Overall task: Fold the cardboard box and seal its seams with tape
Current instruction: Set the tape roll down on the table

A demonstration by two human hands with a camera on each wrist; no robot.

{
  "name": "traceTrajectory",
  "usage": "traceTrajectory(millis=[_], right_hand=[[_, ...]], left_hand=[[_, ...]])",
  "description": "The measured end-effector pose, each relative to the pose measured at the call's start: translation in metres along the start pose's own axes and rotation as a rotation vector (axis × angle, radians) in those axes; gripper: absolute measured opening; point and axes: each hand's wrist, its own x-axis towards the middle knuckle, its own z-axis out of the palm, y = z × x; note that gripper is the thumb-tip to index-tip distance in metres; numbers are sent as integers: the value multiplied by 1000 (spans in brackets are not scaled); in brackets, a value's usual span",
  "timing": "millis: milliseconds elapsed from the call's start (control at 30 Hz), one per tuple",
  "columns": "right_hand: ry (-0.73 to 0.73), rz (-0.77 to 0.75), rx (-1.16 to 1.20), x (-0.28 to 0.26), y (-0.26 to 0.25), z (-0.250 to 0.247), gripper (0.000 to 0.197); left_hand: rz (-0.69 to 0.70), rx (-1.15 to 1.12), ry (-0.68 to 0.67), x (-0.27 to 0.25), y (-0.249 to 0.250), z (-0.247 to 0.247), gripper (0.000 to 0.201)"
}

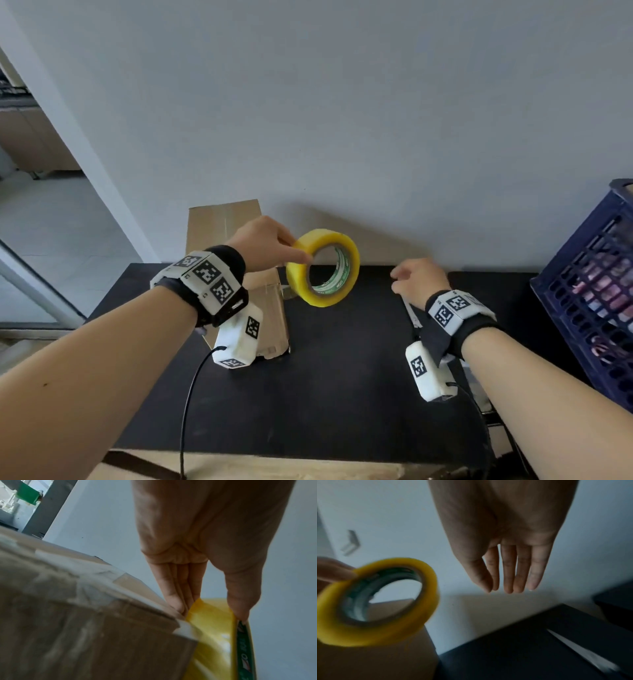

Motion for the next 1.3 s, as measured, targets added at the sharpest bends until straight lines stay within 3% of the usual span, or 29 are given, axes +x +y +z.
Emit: traceTrajectory(millis=[67, 133, 400, 500, 633, 833, 967, 1067, 1300], right_hand=[[-102, 108, -146, 4, 18, 16, 13], [-142, 217, -206, 8, 33, 31, 16], [-126, 408, -254, -3, 62, 61, 11], [-49, 413, -220, -2, 66, 68, 16], [-53, 414, -265, -5, 70, 72, 10], [-69, 418, -270, -8, 72, 84, 31], [-108, 390, -323, -14, 67, 88, 19], [-168, 371, -380, -17, 62, 83, 21], [-311, 328, -263, -21, 43, 57, 13]], left_hand=[[-6, 11, 3, 0, -2, 1, 27], [-20, -7, 2, 1, -6, 1, 27], [-43, -68, 7, 2, -12, 3, 27], [-54, -73, 8, 1, -12, 3, 29], [-55, -85, 12, -1, -13, 3, 28], [-67, -120, 21, -3, -14, 4, 27], [-75, -124, 19, -3, -14, 4, 25], [-89, -146, 18, -3, -14, 3, 26], [-119, -179, 47, 0, -18, 5, 27]])
